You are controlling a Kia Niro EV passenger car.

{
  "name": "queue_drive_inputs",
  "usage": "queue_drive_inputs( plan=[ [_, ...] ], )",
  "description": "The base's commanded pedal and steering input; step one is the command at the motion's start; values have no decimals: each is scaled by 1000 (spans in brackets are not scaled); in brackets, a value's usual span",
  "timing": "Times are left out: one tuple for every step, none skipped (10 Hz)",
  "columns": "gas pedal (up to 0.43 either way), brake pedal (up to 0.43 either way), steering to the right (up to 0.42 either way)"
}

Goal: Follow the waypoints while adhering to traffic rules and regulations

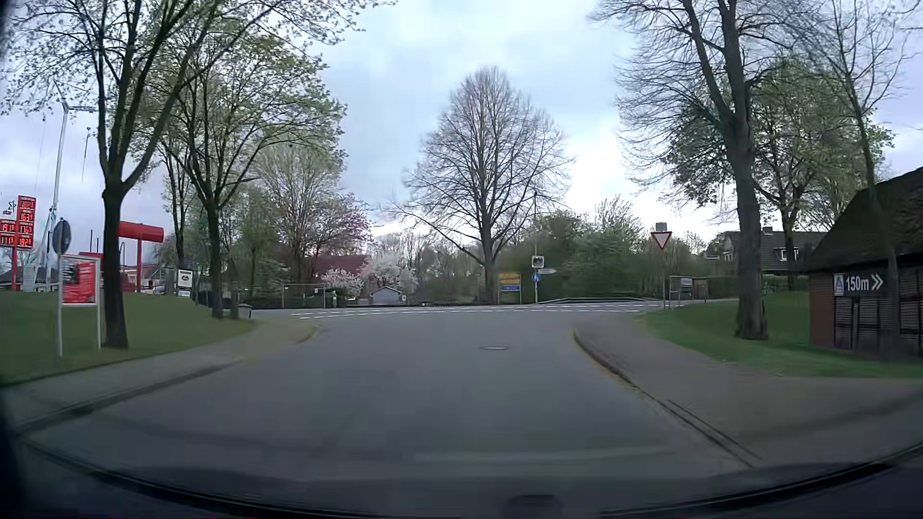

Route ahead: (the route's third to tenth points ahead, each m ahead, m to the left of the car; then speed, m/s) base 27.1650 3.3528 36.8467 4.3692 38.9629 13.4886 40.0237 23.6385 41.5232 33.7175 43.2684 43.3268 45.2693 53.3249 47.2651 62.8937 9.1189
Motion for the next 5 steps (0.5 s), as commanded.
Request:
queue_drive_inputs(
  plan=[
    [0,0,2],
    [0,0,3],
    [0,0,3],
    [0,0,4],
    [0,0,4]
  ],
)
